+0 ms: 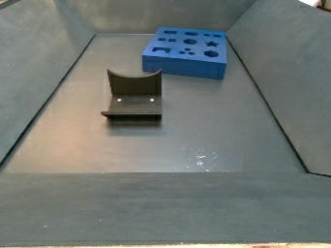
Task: Pick up the star object. Move up. Place the star object on the fixture. Regrasp the star object. Move to above the board. Insert the star object.
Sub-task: Insert the star object.
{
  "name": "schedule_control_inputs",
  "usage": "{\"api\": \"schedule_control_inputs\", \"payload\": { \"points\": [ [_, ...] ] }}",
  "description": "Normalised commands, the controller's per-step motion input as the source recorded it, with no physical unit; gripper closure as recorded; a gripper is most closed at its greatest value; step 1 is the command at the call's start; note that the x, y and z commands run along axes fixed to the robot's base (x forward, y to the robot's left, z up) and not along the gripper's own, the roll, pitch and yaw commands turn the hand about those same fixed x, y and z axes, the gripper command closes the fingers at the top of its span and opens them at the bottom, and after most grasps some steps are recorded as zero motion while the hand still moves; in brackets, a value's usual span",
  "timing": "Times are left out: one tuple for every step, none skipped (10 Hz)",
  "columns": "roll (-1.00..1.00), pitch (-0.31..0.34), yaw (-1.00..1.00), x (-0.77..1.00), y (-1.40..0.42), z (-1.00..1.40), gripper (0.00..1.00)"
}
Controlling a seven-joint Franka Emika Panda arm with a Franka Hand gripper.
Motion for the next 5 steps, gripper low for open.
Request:
{"api": "schedule_control_inputs", "payload": {
  "points": [
    [0.00, 0.000, 0.00, 0.00, 0.05, 0.00, 1.00],
    [0.00, -0.377, 0.25, -0.32, 0.07, -0.57, 1.00],
    [0.11, -0.469, 0.52, -0.49, 0.10, -0.77, 1.00],
    [0.20, -0.449, 0.53, -0.50, 0.18, -0.80, 1.00],
    [0.15, -0.454, 0.64, -0.34, 0.23, -0.76, 1.00]
  ]
}}
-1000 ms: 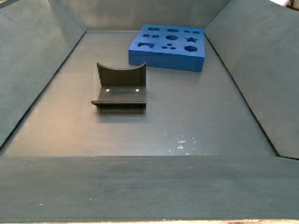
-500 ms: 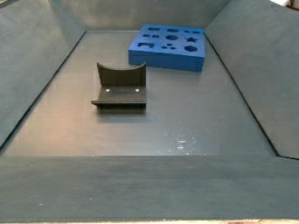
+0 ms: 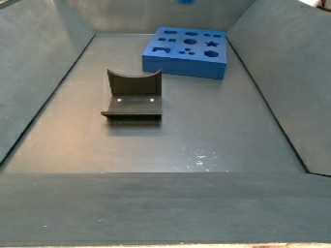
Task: Pick up the star object. Move up. Place the star object on the fixture. Regrasp the star object. Move to above the board. Insert the star object.
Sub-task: Insert the star object.
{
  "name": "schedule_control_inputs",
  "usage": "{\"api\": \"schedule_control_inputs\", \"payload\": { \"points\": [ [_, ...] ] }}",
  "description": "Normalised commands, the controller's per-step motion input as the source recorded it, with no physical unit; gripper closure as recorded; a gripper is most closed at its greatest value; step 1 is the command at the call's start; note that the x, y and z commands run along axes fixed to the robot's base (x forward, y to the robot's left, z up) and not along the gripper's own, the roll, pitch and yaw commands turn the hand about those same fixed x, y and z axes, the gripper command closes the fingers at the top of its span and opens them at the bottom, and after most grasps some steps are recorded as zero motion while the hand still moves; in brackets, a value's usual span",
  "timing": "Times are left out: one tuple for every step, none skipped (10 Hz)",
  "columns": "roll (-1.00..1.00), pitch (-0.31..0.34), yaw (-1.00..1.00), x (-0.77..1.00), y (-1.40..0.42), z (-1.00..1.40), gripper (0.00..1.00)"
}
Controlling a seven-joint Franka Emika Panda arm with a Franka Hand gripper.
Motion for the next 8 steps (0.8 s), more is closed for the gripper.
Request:
{"api": "schedule_control_inputs", "payload": {
  "points": [
    [0.16, -0.457, 0.56, -0.34, 0.15, -0.70, 1.00],
    [0.00, 0.000, 0.00, 0.00, 0.00, -0.15, 1.00],
    [0.06, -0.266, -0.06, -0.94, 0.00, -0.44, 1.00],
    [0.07, -0.163, -0.27, -0.95, 0.01, -0.38, 1.00],
    [0.18, -0.077, -0.37, -0.86, 0.03, -0.23, 1.00],
    [0.03, 0.000, -0.32, -0.50, 0.01, -0.15, 1.00],
    [-0.01, 0.000, 0.00, 0.00, 0.04, 0.00, 1.00],
    [-0.06, -0.297, 0.05, -0.21, -0.24, -0.43, 1.00]
  ]
}}
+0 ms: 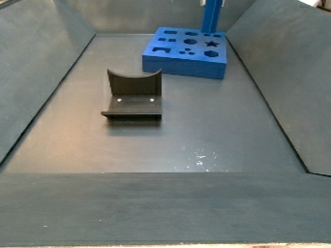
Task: Pick up the star object. Move up. Place the star object on the fixture. Regrasp the star object. Move to above the board. Insert the star object.
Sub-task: Insert the star object.
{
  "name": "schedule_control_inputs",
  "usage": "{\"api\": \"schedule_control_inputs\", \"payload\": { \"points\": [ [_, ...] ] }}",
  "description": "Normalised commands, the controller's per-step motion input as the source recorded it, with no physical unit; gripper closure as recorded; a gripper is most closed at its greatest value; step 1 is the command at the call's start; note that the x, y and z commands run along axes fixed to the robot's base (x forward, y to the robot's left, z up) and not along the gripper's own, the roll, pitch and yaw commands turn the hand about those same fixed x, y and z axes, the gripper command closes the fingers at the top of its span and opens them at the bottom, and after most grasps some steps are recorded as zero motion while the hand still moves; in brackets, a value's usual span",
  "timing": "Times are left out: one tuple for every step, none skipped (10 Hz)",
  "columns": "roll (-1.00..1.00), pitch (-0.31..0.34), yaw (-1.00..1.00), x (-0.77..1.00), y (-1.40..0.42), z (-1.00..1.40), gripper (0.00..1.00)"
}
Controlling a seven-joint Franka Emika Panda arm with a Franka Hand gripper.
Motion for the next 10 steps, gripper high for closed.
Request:
{"api": "schedule_control_inputs", "payload": {
  "points": [
    [0.03, -0.226, 0.89, 0.00, -0.29, -0.54, 1.00],
    [-0.04, -0.209, 0.91, 0.00, -0.21, -0.34, 1.00],
    [-0.05, -0.057, 0.00, 0.00, 0.00, -0.14, 1.00],
    [-0.26, -0.123, 0.62, 0.06, -0.21, -0.70, 1.00],
    [-0.02, 0.000, 0.52, 0.03, -0.05, -0.35, 1.00],
    [0.00, 0.000, 0.03, 0.00, 0.00, 0.00, 1.00],
    [0.01, 0.000, 0.00, 0.00, 0.00, 0.00, 1.00],
    [0.11, -0.071, 0.00, -0.09, -0.17, -0.70, 1.00],
    [0.15, -0.023, 0.00, -0.09, -0.09, -0.57, 1.00],
    [0.00, 0.000, 0.01, 0.00, 0.00, -0.07, 1.00]
  ]
}}
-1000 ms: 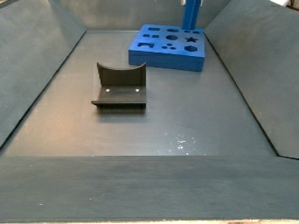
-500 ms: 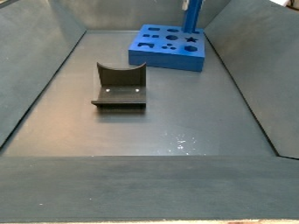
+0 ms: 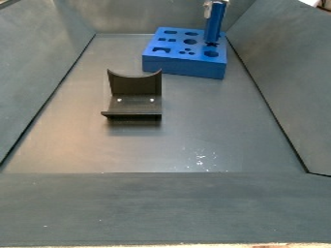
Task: Pick up the star object. Move up. Place the star object on the fixture. Regrasp the star object. Move to above the board. Insert the star object.
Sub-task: Insert the star object.
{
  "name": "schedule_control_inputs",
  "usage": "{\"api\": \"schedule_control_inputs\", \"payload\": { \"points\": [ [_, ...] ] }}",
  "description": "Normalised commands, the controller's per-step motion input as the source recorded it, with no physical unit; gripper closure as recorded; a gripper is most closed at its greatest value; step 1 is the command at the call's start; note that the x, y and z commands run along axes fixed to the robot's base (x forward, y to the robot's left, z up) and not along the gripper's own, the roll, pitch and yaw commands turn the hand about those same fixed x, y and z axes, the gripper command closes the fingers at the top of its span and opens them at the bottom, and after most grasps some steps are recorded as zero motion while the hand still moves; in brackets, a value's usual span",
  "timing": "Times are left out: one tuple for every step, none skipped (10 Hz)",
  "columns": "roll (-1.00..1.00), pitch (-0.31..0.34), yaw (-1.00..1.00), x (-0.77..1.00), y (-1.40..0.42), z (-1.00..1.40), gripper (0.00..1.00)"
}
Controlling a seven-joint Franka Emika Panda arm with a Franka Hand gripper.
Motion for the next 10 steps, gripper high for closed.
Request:
{"api": "schedule_control_inputs", "payload": {
  "points": [
    [0.19, 0.000, 0.07, 0.00, 0.00, -0.52, 1.00],
    [0.05, -0.111, 0.11, 0.00, -0.04, -0.69, 1.00],
    [-0.05, -0.037, 0.00, 0.00, 0.00, -0.01, 1.00],
    [-0.02, 0.000, 0.00, 0.00, 0.00, 0.00, 1.00],
    [0.00, -0.114, 0.00, 0.00, -0.13, -0.51, 1.00],
    [0.01, -0.211, 0.00, 0.00, -0.34, -0.90, 1.00],
    [0.00, -0.260, 0.00, 0.00, -0.35, -0.92, 1.00],
    [-0.13, -0.246, 0.24, 0.27, -0.06, -0.90, 1.00],
    [-0.27, -0.223, 0.45, 0.34, 0.05, -0.79, 1.00],
    [-0.11, -0.157, 0.23, 0.05, 0.00, -0.31, 1.00]
  ]
}}
